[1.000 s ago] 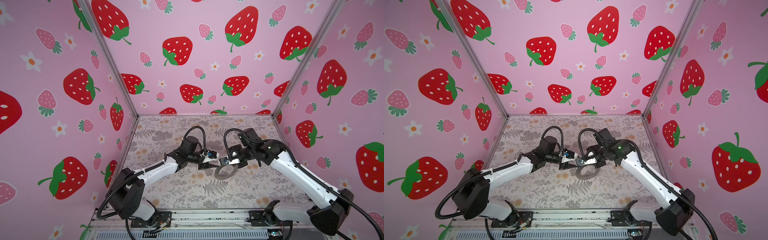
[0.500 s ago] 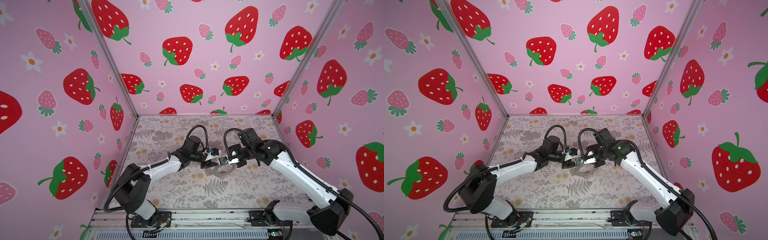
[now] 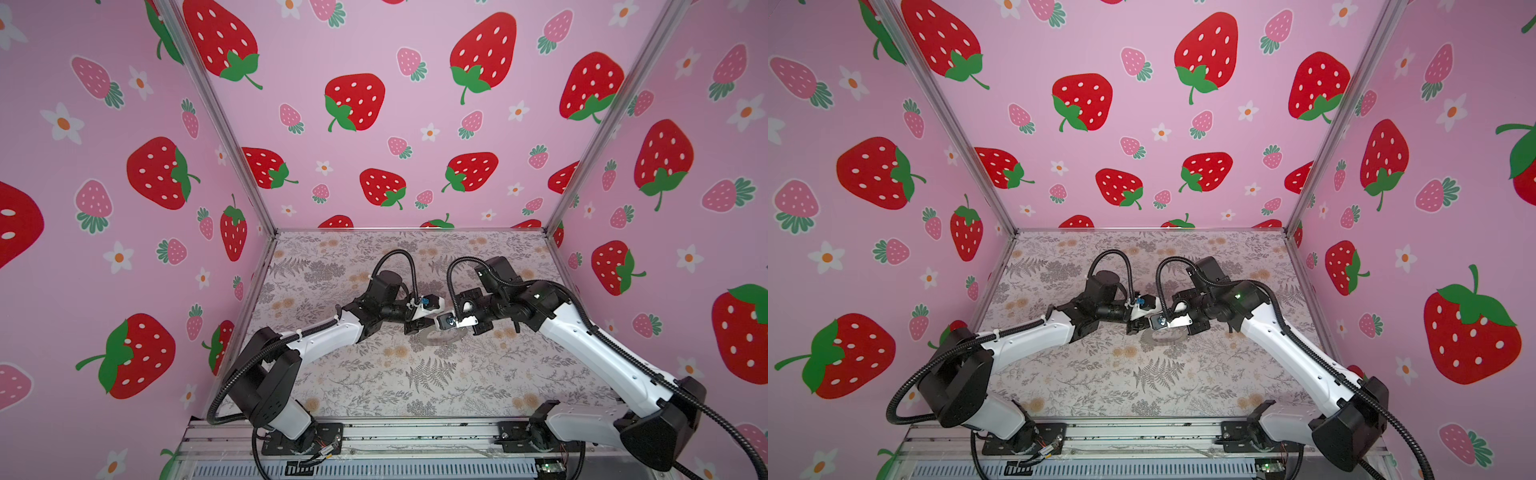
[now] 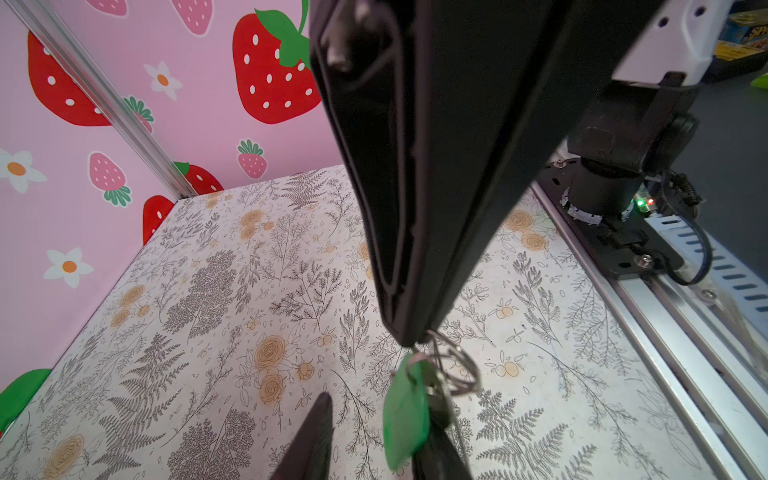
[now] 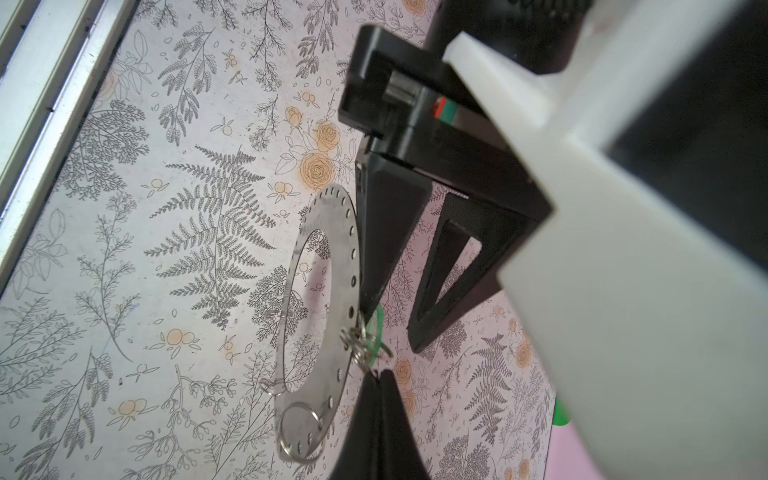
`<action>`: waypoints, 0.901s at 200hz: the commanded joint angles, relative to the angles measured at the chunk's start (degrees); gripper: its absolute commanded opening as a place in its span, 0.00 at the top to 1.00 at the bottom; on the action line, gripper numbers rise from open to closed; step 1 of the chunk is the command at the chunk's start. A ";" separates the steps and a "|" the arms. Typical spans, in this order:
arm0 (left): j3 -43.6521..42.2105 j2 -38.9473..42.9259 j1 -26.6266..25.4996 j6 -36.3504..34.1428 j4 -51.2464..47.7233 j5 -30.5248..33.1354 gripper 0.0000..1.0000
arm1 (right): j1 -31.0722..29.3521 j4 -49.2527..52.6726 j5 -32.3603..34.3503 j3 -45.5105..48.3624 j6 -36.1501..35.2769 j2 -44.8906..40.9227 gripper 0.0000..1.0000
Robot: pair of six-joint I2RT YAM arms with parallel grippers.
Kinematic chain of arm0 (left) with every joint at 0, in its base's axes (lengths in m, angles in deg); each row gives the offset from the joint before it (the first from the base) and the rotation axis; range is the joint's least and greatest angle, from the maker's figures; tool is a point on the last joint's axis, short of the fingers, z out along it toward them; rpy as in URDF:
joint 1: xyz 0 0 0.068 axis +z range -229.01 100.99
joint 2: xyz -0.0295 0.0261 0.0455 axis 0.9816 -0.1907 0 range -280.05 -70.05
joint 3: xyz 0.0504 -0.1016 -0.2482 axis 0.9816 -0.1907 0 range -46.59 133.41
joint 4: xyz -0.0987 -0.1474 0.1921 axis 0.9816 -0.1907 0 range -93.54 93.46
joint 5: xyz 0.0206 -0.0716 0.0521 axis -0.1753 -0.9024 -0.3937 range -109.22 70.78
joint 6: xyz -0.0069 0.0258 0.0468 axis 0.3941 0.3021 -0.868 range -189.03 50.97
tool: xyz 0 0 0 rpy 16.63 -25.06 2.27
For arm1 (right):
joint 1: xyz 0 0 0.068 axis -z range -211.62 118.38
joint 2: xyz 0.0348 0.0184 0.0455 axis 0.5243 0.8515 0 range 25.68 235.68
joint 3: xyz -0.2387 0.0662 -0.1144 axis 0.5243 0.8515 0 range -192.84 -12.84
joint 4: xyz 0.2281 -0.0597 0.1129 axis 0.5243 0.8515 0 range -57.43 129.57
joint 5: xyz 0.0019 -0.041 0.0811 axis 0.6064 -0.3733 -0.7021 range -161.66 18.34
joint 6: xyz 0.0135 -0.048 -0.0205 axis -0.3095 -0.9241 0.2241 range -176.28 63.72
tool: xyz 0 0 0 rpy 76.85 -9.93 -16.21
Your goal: Put the keys on the keyring
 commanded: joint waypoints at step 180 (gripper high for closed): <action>-6.79 6.15 -2.68 -7.77 8.98 12.39 0.93 | 3.24 -2.64 -1.19 -0.36 5.62 -0.52 1.00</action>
